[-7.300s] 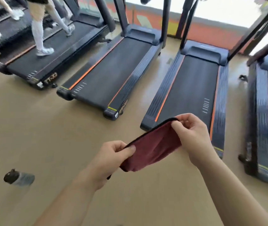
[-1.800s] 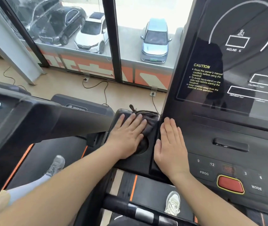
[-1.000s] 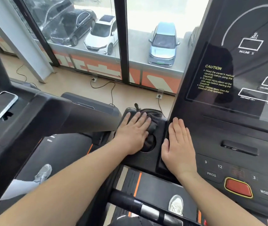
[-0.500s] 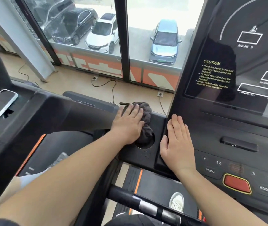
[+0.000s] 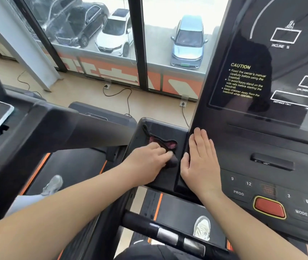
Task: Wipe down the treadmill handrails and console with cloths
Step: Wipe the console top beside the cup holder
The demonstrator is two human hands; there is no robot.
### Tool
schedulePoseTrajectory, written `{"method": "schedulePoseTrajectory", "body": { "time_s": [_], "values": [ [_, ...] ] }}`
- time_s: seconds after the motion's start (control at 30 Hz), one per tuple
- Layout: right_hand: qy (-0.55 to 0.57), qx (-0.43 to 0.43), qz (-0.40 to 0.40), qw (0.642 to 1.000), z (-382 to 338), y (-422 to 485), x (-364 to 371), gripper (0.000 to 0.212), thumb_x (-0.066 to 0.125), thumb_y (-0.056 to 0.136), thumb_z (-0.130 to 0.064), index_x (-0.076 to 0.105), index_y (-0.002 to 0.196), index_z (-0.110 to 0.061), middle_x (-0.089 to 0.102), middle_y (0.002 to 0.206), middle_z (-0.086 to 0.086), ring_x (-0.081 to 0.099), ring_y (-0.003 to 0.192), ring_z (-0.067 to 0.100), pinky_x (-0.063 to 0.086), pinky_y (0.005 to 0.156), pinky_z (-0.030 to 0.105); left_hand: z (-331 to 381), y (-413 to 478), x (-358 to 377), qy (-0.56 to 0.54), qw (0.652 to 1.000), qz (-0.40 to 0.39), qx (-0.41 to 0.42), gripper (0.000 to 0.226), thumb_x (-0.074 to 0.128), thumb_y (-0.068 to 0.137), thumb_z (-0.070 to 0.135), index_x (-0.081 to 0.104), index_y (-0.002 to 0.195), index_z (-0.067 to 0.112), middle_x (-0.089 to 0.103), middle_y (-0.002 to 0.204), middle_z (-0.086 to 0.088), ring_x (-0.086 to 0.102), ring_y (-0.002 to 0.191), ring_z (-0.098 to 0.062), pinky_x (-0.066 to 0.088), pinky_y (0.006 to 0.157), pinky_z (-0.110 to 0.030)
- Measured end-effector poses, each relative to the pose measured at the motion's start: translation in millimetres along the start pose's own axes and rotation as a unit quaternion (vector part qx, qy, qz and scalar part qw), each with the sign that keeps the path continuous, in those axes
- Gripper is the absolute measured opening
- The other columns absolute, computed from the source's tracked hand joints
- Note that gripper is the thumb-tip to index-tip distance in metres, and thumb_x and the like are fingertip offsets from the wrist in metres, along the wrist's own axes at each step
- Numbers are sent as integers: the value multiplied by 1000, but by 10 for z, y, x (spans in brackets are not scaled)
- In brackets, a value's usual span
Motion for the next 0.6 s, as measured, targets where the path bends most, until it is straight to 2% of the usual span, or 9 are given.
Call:
{"method": "schedulePoseTrajectory", "body": {
  "time_s": [0.07,0.13,0.2,0.27,0.33,0.4,0.5,0.53,0.6],
  "values": [
    [1,1,2,1000,-2,1,-1,59,46,96,-20,42,150,3,26,167,13,16,157,27,20,126,49,55,-37,181,-36,997,-63,7,52,43,100,18,42,151,14,61,131,2,51,122,-23,53,96,-39],
    [-2,0,4,1000,-7,2,-5,60,46,96,-20,42,150,3,26,166,13,16,157,27,20,126,50,27,-25,215,-28,997,-75,9,53,41,101,18,38,154,14,55,143,2,46,131,-20,48,106,-37],
    [-2,-1,5,1000,-11,6,-7,59,46,95,-20,42,150,3,27,166,14,17,157,27,21,126,50,-2,34,167,-36,996,-79,-33,44,39,103,22,45,146,20,58,137,5,48,128,-19,51,101,-41],
    [-1,-1,5,1000,-10,2,-8,59,45,95,-20,43,150,3,28,166,14,18,156,27,21,126,49,-10,105,90,-76,986,-88,-120,30,38,105,28,54,130,23,59,125,4,54,118,-23,52,91,-45],
    [2,3,3,1000,-3,-9,-4,59,45,95,-20,43,150,3,27,166,13,17,157,27,21,126,49,0,197,12,-105,972,-73,-197,26,39,106,33,58,119,20,59,120,-1,58,111,-27,50,88,-41],
    [3,3,3,1000,2,-7,-8,59,44,96,-21,42,150,3,27,166,13,17,157,27,21,126,49,-129,255,-1,-184,934,-83,-294,23,43,105,33,62,109,20,66,115,-4,61,105,-29,46,83,-36],
    [6,4,6,1000,4,-15,-17,59,44,95,-21,43,150,2,28,166,12,18,157,27,21,126,49,-356,149,169,-380,814,-78,-432,26,49,103,26,70,100,11,71,105,-10,61,92,-28,46,68,-30],
    [3,4,6,1000,-4,-13,-15,60,44,95,-21,43,150,2,28,166,12,17,157,26,21,126,49,-323,141,162,-386,810,-67,-437,26,49,102,26,69,99,10,70,102,-10,62,91,-28,47,70,-32],
    [-3,5,1,1000,-19,3,-7,60,44,95,-21,43,150,2,27,166,13,17,157,26,20,126,48,-103,190,98,-282,879,-78,-376,25,49,101,31,64,111,14,67,111,-8,62,101,-29,50,83,-37]
  ]
}}
Point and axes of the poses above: each hand's wrist, its own y-axis towards the middle knuckle, its own x-axis out of the palm, z = x × y, the point moved 8 cm from there along y, towards the middle knuckle
